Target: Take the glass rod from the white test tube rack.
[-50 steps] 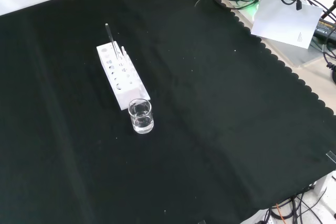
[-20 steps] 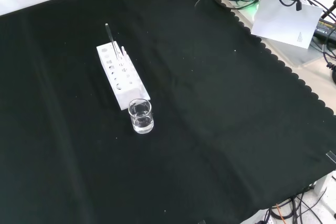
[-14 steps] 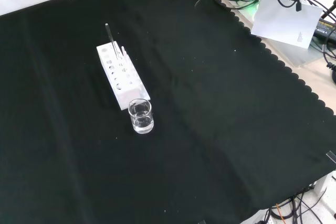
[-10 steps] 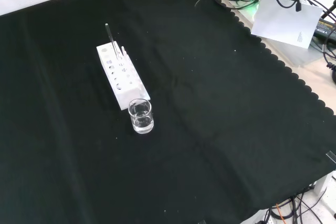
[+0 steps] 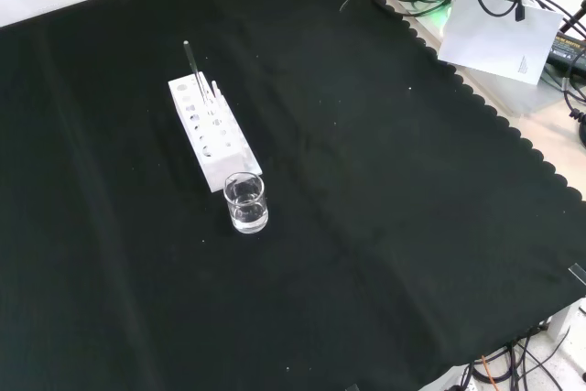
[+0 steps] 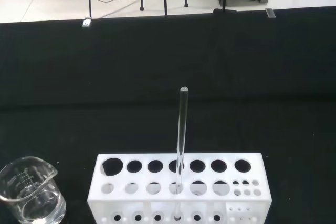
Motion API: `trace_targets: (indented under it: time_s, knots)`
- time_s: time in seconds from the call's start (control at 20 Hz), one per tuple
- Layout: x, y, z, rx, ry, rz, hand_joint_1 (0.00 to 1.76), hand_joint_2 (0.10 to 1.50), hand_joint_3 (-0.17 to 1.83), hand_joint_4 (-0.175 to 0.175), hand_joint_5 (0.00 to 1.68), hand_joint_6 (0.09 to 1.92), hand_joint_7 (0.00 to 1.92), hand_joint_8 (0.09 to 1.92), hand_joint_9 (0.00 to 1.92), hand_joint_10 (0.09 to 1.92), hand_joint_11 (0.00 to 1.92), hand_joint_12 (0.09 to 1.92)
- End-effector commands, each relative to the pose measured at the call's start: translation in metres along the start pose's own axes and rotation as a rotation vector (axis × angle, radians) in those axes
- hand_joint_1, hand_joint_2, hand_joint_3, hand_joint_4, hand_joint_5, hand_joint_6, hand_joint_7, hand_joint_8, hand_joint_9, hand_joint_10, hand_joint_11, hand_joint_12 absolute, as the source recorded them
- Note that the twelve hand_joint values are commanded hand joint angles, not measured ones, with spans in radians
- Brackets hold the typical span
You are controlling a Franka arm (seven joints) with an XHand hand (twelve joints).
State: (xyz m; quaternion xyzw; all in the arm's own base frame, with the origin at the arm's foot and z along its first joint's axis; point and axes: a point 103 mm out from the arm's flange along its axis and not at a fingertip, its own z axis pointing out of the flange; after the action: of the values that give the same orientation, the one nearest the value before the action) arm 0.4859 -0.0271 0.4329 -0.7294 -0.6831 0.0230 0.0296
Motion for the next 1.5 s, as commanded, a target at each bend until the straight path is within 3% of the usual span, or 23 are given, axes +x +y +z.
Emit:
trace_targets:
  time_s: [0.05,0.55,0.8,1.5]
  knots:
    - [-0.008,0.028,0.013,-0.006,-0.005,0.0,0.56,1.17,-0.16,-0.137,0.0,0.09,0.0,0.09,0.0,0.27,0.0,0.78]
    - [-0.013,0.05,0.038,0.014,0.012,-0.01,0.56,1.18,-0.17,-0.137,0.0,0.09,0.0,0.09,0.0,0.28,0.0,0.79]
    - [-0.012,0.059,0.056,0.031,0.017,-0.048,0.55,1.18,-0.17,-0.136,0.0,0.09,0.0,0.09,0.0,0.35,0.0,0.87]
    - [-0.014,0.075,0.098,0.077,0.013,-0.041,0.55,1.18,-0.17,-0.133,0.0,0.09,0.01,0.09,0.0,0.44,0.0,0.98]
